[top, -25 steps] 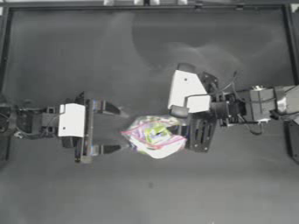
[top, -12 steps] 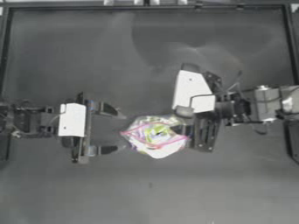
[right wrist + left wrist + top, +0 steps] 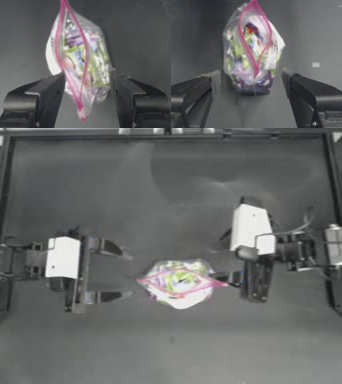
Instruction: Put candy in bag
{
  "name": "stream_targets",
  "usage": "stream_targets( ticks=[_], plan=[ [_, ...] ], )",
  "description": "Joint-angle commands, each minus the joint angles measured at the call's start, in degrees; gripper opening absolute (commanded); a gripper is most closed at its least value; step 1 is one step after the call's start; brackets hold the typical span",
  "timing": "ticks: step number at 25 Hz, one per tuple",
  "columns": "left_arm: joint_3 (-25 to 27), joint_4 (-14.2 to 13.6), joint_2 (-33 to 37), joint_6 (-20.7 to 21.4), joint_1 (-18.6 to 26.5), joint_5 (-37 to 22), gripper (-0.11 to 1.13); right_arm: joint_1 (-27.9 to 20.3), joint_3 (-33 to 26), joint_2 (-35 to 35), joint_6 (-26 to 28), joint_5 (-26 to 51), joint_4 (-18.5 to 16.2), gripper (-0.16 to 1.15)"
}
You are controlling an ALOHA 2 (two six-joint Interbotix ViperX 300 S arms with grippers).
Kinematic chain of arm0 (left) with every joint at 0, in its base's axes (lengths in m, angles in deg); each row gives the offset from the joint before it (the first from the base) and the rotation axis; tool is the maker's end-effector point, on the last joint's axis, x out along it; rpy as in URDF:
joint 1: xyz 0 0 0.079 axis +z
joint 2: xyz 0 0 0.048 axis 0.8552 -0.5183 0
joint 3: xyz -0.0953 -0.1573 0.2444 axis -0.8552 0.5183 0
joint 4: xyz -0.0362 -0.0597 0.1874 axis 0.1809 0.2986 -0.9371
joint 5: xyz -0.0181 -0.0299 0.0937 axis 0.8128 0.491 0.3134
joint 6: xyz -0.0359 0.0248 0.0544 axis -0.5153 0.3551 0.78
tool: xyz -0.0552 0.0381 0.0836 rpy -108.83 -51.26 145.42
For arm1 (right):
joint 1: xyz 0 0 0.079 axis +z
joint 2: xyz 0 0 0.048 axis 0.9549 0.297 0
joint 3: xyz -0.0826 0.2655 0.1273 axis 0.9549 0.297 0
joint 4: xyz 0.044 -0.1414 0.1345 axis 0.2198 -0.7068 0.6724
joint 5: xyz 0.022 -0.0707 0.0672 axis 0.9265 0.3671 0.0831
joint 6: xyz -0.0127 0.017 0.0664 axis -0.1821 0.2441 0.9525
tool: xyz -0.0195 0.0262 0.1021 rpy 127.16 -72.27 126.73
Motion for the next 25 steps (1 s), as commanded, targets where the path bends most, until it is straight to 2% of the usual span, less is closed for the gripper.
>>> stream_targets(
  ticks=[1, 7, 14, 19, 25],
  plan=[
    [0.3, 0.1, 4.0, 0.0, -0.1, -0.4, 1.01, 0.1, 1.7, -3.7, 0.2, -3.7, 0.1, 0.87],
    [2.3, 0.1, 9.2, 0.0, -0.1, -0.9, 1.0, 0.1, 4.9, -6.2, 0.0, -7.7, -0.7, 0.87],
    [4.9, 0.1, 14.9, -0.1, -0.1, -1.0, 1.0, 0.1, 5.8, -6.9, 0.1, -7.8, -2.4, 0.87],
    [6.6, 0.3, 17.6, -0.1, -0.1, -1.0, 1.0, 0.1, 5.9, -6.9, 0.1, -7.6, -4.9, 0.87],
    [9.2, 1.0, 21.5, -0.1, -0.1, -1.1, 1.0, -0.7, 6.9, -7.3, 0.2, -7.7, -5.5, 0.87]
  ],
)
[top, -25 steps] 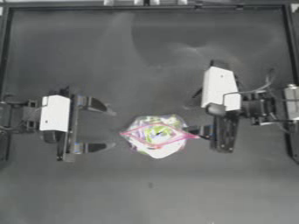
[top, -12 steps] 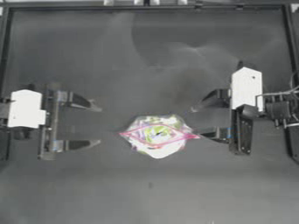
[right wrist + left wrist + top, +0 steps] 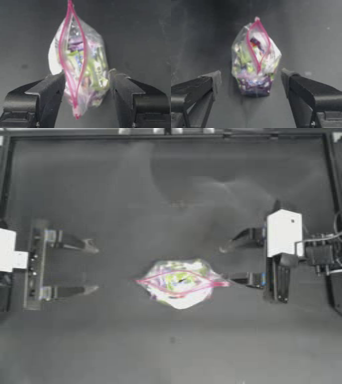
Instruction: Put candy in bag
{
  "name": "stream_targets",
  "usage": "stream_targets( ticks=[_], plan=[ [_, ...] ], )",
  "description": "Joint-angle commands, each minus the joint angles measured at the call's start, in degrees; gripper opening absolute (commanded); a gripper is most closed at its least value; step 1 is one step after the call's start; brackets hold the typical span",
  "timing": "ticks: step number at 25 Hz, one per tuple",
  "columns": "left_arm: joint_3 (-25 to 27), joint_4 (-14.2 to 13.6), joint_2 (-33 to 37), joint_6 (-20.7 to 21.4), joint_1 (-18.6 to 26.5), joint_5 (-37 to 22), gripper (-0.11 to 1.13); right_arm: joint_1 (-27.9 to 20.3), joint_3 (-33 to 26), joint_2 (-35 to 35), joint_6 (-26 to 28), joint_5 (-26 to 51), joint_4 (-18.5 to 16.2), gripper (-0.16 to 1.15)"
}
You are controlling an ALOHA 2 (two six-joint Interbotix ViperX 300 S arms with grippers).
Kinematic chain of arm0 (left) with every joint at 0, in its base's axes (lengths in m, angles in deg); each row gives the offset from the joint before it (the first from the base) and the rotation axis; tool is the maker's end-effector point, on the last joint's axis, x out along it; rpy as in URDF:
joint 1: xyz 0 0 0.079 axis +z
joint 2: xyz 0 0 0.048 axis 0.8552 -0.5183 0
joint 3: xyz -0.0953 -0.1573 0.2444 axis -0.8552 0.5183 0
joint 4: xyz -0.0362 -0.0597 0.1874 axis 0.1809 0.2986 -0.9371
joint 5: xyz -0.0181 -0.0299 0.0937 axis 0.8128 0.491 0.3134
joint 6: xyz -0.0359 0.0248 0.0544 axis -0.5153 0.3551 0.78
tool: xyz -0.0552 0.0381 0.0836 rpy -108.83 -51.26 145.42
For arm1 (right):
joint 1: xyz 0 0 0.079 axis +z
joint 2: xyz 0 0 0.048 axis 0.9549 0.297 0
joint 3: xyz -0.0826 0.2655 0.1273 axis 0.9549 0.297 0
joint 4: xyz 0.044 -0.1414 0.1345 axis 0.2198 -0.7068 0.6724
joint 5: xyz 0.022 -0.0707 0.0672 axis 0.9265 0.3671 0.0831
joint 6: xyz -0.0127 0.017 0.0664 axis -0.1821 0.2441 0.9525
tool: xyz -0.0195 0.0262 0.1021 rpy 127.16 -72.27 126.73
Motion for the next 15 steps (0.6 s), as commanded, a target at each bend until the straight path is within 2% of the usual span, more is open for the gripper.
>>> stream_targets(
  ticks=[1, 15],
  plan=[
    [0.9, 0.5, 2.9, -0.1, 0.1, 0.1, 1.0, -0.7, 0.3, -1.3, 0.0, -0.4, -0.2, 0.87],
    [3.4, 1.5, 12.4, 0.0, 1.0, -4.2, 1.0, -1.6, 4.4, -7.4, 0.0, -1.8, 0.4, 0.87]
  ],
)
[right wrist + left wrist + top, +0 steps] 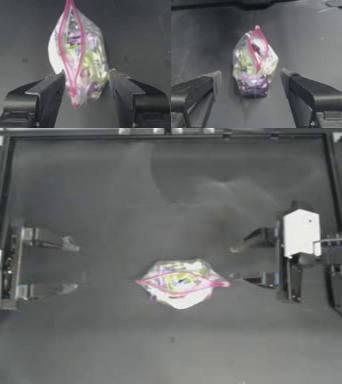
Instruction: Put candy in bag
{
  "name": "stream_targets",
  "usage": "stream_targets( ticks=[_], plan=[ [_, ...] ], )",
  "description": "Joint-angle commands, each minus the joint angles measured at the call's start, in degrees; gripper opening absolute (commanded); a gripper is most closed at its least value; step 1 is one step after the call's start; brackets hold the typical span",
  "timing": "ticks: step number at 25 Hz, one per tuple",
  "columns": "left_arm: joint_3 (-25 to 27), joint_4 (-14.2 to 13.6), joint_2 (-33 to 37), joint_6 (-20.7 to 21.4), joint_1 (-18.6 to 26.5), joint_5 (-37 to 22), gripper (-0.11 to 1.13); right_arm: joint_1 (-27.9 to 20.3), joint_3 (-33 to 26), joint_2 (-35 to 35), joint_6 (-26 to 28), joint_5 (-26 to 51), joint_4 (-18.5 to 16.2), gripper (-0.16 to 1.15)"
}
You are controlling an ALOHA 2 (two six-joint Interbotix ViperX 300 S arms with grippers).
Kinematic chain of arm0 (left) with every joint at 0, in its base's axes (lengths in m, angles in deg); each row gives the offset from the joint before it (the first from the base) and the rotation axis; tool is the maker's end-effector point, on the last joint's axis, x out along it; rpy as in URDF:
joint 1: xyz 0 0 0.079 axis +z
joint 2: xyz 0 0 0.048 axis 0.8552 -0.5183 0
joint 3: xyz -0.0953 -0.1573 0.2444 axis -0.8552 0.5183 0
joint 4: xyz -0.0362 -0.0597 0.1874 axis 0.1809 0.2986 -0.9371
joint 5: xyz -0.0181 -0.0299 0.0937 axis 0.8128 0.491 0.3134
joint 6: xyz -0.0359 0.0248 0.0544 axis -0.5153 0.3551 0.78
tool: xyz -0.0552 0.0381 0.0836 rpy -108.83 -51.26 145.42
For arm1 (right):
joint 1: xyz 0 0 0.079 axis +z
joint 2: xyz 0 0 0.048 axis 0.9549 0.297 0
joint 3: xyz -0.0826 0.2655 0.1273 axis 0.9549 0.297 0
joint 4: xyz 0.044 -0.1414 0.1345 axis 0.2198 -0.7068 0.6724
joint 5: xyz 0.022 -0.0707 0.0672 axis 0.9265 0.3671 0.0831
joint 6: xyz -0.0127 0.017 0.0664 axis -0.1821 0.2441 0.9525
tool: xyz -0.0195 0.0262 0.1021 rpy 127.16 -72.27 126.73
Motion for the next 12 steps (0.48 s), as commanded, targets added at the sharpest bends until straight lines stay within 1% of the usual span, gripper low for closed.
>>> stream_targets(
  ticks=[1, 6, 12],
  plan=[
    [-0.2, 0.2, 1.6, 0.0, 0.3, -0.5, 1.0, 0.0, 0.1, -2.2, 0.1, -0.8, 0.1, 0.87],
    [1.2, 0.2, 4.8, 0.2, 0.6, -0.9, 1.0, 0.0, 1.0, -3.4, 0.0, -1.8, -0.4, 0.87],
    [1.7, 0.1, 7.9, 0.2, 1.2, -3.3, 1.0, 0.0, 1.6, -4.3, -0.1, -1.9, -1.0, 0.87]
  ],
)
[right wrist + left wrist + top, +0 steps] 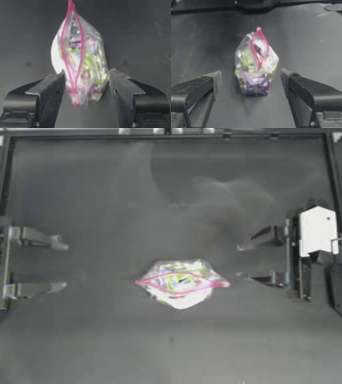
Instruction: Put candy in bag
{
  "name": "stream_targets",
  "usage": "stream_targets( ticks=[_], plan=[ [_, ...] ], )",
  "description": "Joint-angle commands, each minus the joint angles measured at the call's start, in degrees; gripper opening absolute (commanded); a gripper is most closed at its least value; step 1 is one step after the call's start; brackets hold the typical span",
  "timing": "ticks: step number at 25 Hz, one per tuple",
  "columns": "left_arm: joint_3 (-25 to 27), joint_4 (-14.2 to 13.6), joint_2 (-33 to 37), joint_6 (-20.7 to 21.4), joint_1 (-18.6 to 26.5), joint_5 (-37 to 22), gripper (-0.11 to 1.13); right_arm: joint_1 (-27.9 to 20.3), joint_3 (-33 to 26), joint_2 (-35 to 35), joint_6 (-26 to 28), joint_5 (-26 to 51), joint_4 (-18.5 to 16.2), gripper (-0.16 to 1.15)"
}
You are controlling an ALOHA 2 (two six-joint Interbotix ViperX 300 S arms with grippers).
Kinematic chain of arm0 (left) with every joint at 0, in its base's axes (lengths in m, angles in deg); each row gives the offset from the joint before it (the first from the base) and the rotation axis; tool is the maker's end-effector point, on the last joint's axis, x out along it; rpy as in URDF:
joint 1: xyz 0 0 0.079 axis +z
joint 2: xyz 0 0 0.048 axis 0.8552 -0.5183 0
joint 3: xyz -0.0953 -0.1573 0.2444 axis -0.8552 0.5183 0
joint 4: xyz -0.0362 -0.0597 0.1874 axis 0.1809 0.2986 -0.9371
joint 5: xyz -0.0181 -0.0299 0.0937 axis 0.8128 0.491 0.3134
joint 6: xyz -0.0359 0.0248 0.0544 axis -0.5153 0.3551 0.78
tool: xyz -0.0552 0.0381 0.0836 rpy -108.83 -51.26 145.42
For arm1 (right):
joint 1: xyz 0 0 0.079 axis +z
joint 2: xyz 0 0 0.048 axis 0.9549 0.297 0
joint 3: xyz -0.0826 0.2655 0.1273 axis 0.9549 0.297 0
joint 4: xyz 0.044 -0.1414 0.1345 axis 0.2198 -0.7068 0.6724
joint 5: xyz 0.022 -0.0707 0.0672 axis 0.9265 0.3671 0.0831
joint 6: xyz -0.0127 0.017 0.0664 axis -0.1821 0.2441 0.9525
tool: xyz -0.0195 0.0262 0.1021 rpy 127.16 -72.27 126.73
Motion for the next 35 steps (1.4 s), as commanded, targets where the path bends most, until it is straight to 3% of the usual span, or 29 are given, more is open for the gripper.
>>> stream_targets(
  ticks=[1, 19, 35],
  plan=[
    [-0.7, -0.1, 1.0, 0.2, 0.4, -0.5, 1.0, 0.0, -0.4, -1.1, -0.1, -0.4, -0.9, 0.87],
    [-0.5, -0.1, 2.2, 0.4, 1.7, -0.5, 1.0, 0.0, 3.6, -7.6, 0.0, -0.4, -0.9, 0.87],
    [1.7, 0.0, 9.0, 0.4, 2.3, -0.5, 1.0, 0.0, 6.2, -12.4, 0.1, -0.7, -0.7, 0.87]
  ],
)
